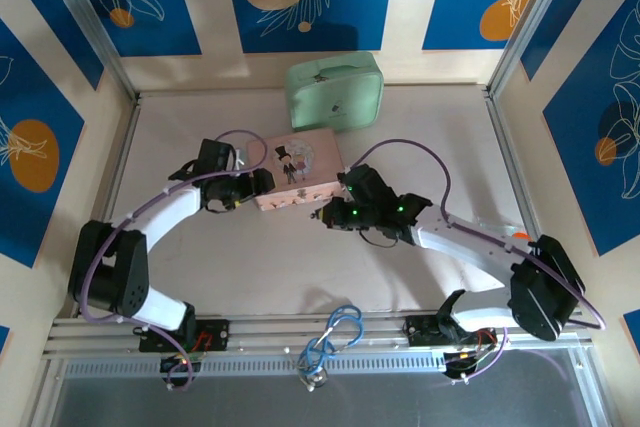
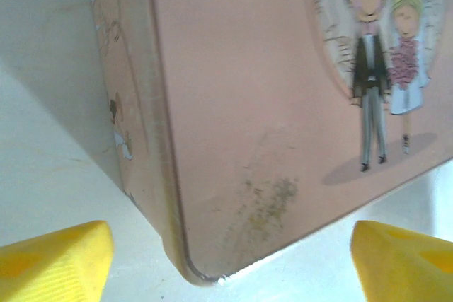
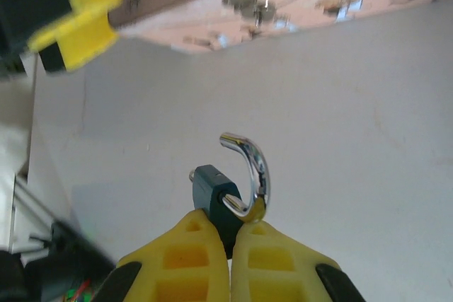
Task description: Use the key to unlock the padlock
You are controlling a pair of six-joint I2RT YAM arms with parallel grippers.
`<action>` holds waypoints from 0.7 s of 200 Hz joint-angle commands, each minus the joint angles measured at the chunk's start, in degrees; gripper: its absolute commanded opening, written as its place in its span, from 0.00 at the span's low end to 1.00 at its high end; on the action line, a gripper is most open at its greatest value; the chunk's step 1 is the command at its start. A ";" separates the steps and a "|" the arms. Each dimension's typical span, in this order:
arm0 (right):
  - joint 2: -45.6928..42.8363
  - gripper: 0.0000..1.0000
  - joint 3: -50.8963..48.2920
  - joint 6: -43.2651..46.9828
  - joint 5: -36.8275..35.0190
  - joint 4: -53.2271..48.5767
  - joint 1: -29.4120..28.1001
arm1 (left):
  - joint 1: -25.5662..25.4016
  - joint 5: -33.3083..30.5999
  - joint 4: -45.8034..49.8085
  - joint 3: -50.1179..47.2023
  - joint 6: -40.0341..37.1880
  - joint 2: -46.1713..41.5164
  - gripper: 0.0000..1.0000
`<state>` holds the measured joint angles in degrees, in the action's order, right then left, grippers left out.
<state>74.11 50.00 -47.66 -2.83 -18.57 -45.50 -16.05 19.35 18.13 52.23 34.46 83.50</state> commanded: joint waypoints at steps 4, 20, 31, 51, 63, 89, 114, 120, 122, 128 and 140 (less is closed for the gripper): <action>-1.07 0.00 1.55 2.86 10.74 -13.70 1.41 | -1.12 -1.98 4.40 4.38 -1.66 -4.24 0.94; -0.22 0.00 0.43 1.77 16.60 -11.78 3.39 | -2.24 -4.33 7.71 6.57 -3.68 -5.88 0.97; 1.23 0.00 -0.10 1.43 19.33 -10.18 4.26 | -3.06 -5.58 8.98 7.22 -4.72 -7.23 0.99; 5.36 0.00 0.53 1.85 21.12 -8.76 4.36 | -4.53 -6.61 10.88 7.80 -6.13 -9.03 1.00; 8.48 0.00 1.55 1.70 22.21 -8.04 4.28 | -5.54 -6.79 11.44 7.40 -6.63 -10.00 0.99; 13.43 0.00 4.14 1.47 23.60 -6.52 3.13 | -8.46 -7.03 12.35 5.65 -6.77 -11.05 0.97; 17.05 0.00 5.93 1.88 25.42 -5.38 1.84 | -10.05 -7.45 11.94 3.20 -6.10 -12.24 0.95; 17.94 0.00 6.34 2.02 25.78 -5.42 1.81 | -10.05 -7.53 11.85 2.62 -5.83 -12.60 0.95; 18.19 0.00 6.45 2.04 25.88 -5.47 1.79 | -10.05 -7.57 11.84 2.51 -5.77 -12.65 0.95; 19.01 0.00 6.87 2.36 26.10 -5.64 1.80 | -10.05 -7.66 11.84 2.13 -5.67 -12.84 0.95; 20.37 0.00 7.58 3.03 26.22 -6.16 1.81 | -10.05 -7.81 11.75 1.67 -5.50 -13.19 0.95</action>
<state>92.31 55.27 -46.41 19.70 -24.75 -43.44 -25.80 12.93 28.62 55.27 29.45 72.14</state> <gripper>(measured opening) 0.058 0.951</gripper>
